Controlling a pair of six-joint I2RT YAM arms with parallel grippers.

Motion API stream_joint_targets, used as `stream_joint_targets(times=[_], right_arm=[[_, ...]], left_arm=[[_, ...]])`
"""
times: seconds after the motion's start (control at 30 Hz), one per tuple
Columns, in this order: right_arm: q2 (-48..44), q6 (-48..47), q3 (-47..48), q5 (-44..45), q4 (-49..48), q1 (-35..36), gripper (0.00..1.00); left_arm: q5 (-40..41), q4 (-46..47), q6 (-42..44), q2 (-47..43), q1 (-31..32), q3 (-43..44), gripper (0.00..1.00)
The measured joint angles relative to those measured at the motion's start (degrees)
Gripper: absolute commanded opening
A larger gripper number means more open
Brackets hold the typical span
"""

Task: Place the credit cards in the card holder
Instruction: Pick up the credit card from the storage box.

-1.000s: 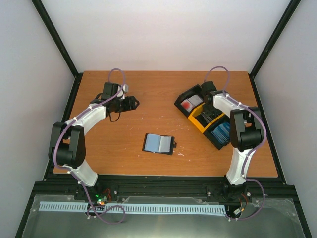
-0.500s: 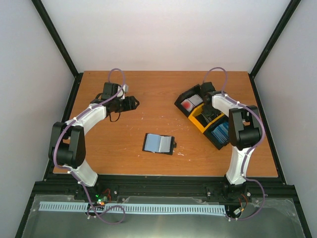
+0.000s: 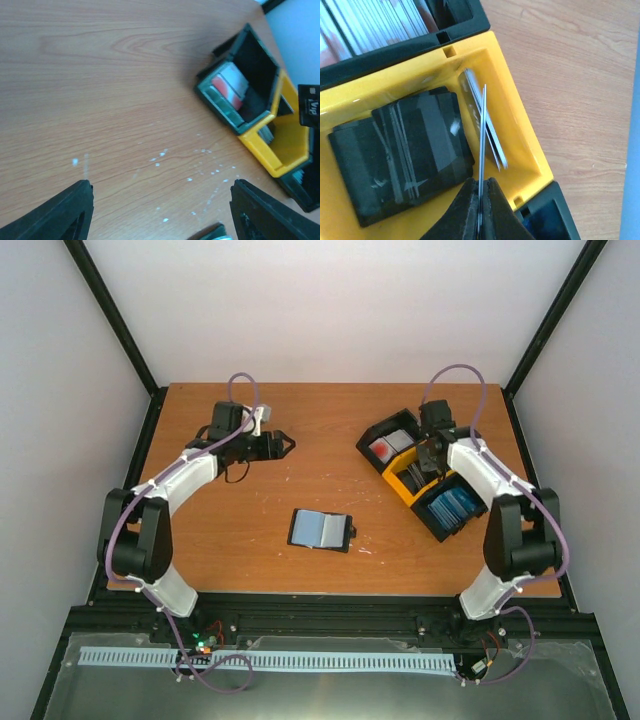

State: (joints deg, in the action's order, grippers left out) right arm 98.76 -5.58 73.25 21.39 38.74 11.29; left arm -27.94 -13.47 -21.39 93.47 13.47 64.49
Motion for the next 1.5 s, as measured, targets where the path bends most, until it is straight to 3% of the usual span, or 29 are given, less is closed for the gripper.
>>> stream_joint_targets(times=[0.2, 0.57, 0.93, 1.3, 1.5], right_arm=[[-8.2, 3.6, -3.3, -7.5, 0.0, -0.9, 0.03], [-12.2, 15.5, -7.6, -37.7, -7.0, -13.2, 0.03], [-12.8, 31.6, -19.9, -65.9, -26.7, -24.5, 0.03], [-13.3, 41.9, -24.7, -78.1, -40.5, -26.0, 0.03], [-13.3, 44.0, -24.9, -81.8, -43.8, -25.4, 0.03]], left_arm=[[-4.2, 1.8, -0.4, 1.9, 5.1, 4.9, 0.79], [-16.8, 8.6, -9.0, 21.3, 11.5, 24.4, 0.83], [-28.1, 11.9, -20.2, 42.4, 17.8, 51.1, 0.82], [-33.8, 18.4, -31.9, 50.0, 20.6, 53.0, 0.81], [-36.3, 21.8, -34.6, 50.3, 22.1, 53.5, 0.75]])
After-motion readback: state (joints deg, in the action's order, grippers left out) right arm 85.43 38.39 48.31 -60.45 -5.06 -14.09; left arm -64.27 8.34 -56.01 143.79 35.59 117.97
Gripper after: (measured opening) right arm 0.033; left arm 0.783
